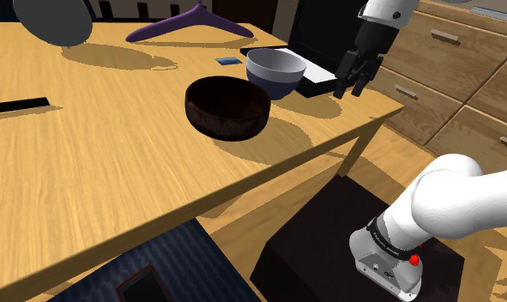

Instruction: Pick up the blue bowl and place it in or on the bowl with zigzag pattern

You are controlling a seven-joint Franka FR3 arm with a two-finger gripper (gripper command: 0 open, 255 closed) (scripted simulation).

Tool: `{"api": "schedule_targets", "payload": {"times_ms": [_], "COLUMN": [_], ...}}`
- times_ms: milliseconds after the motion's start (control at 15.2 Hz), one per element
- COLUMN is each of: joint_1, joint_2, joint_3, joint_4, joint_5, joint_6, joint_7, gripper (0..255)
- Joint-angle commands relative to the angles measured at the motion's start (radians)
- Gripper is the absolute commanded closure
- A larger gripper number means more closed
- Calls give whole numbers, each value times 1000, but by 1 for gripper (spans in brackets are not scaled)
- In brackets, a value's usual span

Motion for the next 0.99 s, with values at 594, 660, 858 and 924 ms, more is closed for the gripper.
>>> {"api": "schedule_targets", "payload": {"times_ms": [594,660,858,924], "joint_1": [2,2,1,1], "joint_2": [312,346,449,472], "joint_3": [25,27,34,35], "joint_4": [284,321,439,467], "joint_5": [-15,-17,-27,-30], "joint_6": [97,102,109,109], "joint_7": [35,40,54,57], "gripper": [0,0,0,0]}}
